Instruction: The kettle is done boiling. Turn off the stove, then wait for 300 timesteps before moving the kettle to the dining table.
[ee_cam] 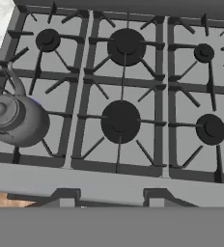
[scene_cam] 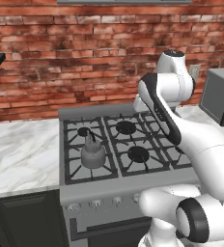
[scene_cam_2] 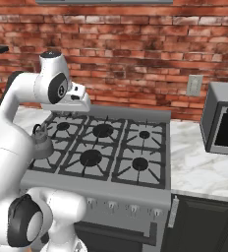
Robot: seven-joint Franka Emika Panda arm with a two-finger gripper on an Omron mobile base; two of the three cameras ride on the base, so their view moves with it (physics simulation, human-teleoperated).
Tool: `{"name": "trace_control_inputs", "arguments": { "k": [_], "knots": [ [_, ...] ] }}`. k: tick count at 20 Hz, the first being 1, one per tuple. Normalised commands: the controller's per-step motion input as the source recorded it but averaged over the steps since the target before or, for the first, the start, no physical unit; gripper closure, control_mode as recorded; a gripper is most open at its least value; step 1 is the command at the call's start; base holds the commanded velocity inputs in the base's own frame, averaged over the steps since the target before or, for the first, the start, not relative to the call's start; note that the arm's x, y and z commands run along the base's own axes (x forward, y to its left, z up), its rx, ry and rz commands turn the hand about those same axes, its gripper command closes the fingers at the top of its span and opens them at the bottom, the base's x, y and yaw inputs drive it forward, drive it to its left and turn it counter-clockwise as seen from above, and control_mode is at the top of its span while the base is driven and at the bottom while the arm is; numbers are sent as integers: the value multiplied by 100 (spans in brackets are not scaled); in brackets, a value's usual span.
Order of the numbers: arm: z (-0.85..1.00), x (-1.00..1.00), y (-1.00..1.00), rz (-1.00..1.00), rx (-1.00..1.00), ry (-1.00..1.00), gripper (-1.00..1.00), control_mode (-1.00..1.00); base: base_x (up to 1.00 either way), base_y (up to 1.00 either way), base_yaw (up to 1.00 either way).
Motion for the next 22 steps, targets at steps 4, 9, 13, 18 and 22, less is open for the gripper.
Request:
{"name": "trace_control_inputs", "arguments": {
  "k": [4, 9, 13, 18, 22],
  "knots": [
    [0, -12, 15, 0, -3, -3, -100, -100, 0, 0, 0],
    [0, -25, 36, 0, -13, -9, -100, -100, 0, 0, 0],
    [0, -29, 36, 0, -16, -12, -100, -100, 0, 0, 0],
    [0, -24, 33, 0, -16, -10, -100, -100, 0, 0, 0],
    [0, -8, 37, 1, -11, -2, -100, -100, 0, 0, 0]
  ]
}}
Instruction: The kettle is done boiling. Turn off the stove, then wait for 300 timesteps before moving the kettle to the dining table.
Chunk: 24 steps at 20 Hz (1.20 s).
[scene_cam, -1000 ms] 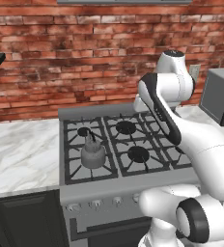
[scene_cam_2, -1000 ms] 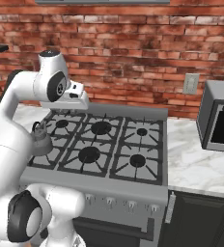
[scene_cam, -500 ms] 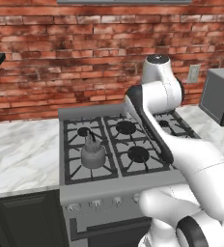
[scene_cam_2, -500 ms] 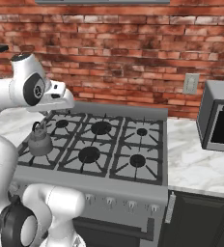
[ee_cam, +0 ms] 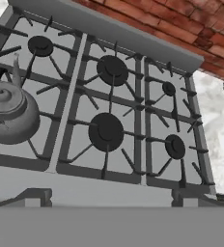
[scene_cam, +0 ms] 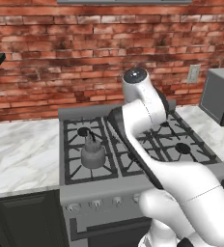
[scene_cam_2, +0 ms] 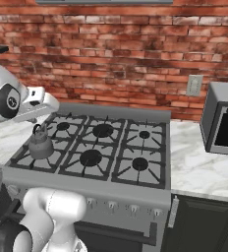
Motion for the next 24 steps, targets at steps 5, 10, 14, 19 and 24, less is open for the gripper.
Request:
{"name": "trace_control_inputs", "arguments": {
  "k": [5, 10, 14, 19, 24],
  "knots": [
    [-4, -20, 41, 0, -11, 0, -100, -100, 0, 0, 0],
    [-15, -9, 38, 0, -10, 0, -100, -100, 0, 0, 0],
    [-20, -10, 25, 1, -4, 1, -100, -100, 0, 0, 0],
    [-19, -25, 29, 0, -6, 0, -100, -100, 0, 0, 0],
    [-22, -20, 27, 0, -5, 0, -100, -100, 0, 0, 0]
  ]
}}
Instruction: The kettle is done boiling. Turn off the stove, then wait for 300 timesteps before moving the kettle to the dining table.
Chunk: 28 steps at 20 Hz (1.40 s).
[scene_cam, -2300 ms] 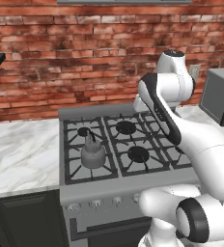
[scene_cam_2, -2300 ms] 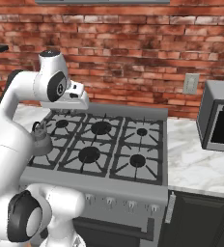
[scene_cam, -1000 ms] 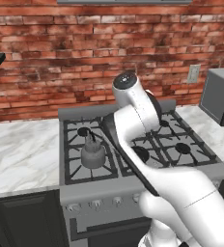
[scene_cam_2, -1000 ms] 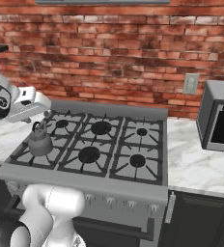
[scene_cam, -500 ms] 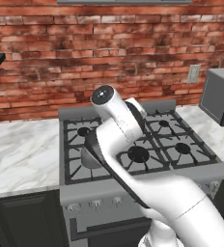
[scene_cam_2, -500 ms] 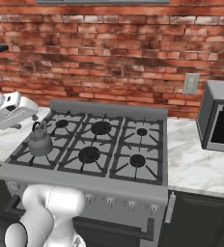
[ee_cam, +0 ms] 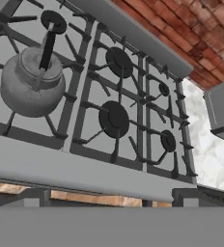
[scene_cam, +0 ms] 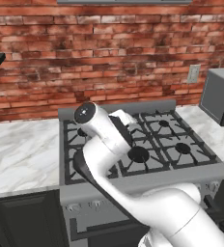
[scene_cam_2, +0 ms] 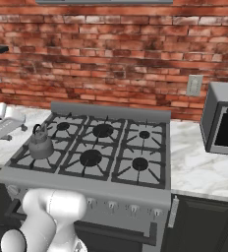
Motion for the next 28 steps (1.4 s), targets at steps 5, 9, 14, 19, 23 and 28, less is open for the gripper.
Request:
{"name": "trace_control_inputs", "arguments": {
  "k": [5, 9, 14, 19, 23, 28],
  "knots": [
    [-21, -25, 25, 0, -6, 0, -100, -100, 0, 0, 0],
    [-19, -29, 22, 0, -5, -2, -100, -100, 0, 0, 0],
    [-21, -34, 20, 0, -6, -5, -100, -100, 0, 0, 0],
    [-23, -31, 21, 0, -6, -6, -100, -100, 0, 0, 0],
    [-24, -26, 19, 0, -5, -7, -100, -100, 0, 0, 0],
    [-33, -15, 15, 0, -7, -8, -100, -100, 0, 0, 0]
  ]
}}
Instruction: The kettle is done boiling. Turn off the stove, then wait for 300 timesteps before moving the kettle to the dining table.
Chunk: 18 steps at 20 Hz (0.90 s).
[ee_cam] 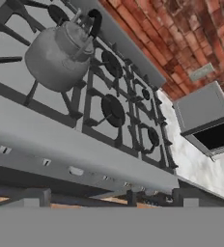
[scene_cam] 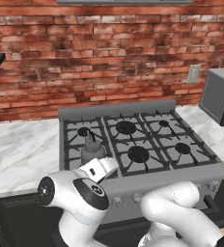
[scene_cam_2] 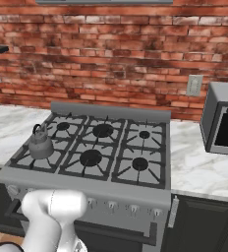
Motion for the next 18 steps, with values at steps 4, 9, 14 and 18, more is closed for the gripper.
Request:
{"name": "trace_control_inputs", "arguments": {
  "k": [4, 9, 14, 18],
  "knots": [
    [-38, -11, 12, 0, -7, -9, -100, -100, 0, 0, 0],
    [-39, -16, 14, 0, -8, -13, -100, -100, 0, 0, 0],
    [-33, -8, 17, 0, -6, -11, -100, -100, 0, 0, 0],
    [-39, -1, 16, 0, -3, -11, -100, -100, 0, 0, 0]
  ]
}}
